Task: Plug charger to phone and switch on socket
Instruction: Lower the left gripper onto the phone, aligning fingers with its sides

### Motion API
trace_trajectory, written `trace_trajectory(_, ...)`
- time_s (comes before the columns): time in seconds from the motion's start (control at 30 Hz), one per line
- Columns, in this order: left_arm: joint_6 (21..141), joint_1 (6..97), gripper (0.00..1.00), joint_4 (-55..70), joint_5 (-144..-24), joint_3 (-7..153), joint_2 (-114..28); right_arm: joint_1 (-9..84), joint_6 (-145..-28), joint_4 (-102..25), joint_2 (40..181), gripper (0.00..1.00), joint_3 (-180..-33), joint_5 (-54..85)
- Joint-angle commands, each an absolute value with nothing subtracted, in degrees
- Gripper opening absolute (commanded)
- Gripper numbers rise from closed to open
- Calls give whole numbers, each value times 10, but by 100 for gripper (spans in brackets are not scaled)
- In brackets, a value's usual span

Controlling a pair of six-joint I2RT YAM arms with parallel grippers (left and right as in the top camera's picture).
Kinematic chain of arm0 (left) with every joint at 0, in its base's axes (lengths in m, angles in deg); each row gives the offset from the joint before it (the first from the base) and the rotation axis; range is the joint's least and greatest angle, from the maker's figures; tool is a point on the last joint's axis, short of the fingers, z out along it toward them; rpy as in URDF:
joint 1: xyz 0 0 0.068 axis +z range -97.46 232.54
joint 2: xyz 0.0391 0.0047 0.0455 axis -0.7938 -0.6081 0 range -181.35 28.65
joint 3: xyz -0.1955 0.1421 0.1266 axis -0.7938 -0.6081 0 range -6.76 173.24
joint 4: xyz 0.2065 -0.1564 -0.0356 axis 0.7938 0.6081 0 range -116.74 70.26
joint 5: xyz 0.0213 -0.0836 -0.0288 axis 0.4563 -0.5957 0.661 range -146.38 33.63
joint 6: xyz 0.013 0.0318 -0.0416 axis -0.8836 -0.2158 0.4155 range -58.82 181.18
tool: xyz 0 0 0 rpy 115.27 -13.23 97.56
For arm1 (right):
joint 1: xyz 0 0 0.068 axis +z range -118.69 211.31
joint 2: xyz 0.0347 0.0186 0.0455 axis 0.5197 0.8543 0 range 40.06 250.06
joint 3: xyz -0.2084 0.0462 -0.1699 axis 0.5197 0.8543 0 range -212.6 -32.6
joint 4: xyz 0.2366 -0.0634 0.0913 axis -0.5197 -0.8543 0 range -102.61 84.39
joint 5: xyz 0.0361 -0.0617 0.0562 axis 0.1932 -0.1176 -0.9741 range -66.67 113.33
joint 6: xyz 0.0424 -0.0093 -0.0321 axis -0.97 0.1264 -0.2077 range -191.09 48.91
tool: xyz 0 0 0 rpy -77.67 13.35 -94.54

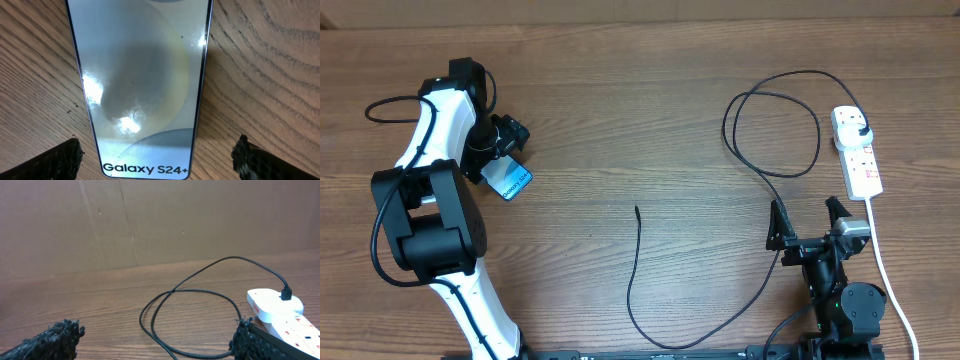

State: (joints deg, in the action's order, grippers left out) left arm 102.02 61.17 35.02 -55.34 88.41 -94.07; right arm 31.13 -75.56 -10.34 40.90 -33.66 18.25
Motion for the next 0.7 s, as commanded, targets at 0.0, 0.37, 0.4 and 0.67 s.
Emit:
trace_trajectory(0.0, 1012, 612, 99, 355, -555, 881, -951, 314, -753, -101, 403, 100, -331, 188)
trace_trajectory(0.37, 1012, 617, 99, 356, -543, 881, -951, 314, -753, -101, 403, 100, -331, 188)
trace_trajectory(0.4, 1012, 618, 100, 356, -543, 881, -952, 314, -753, -101, 403, 100, -331, 188)
trace_trajectory(0.67, 1012, 629, 99, 357, -545, 881, -958, 314, -753, -101, 403, 100, -331, 188)
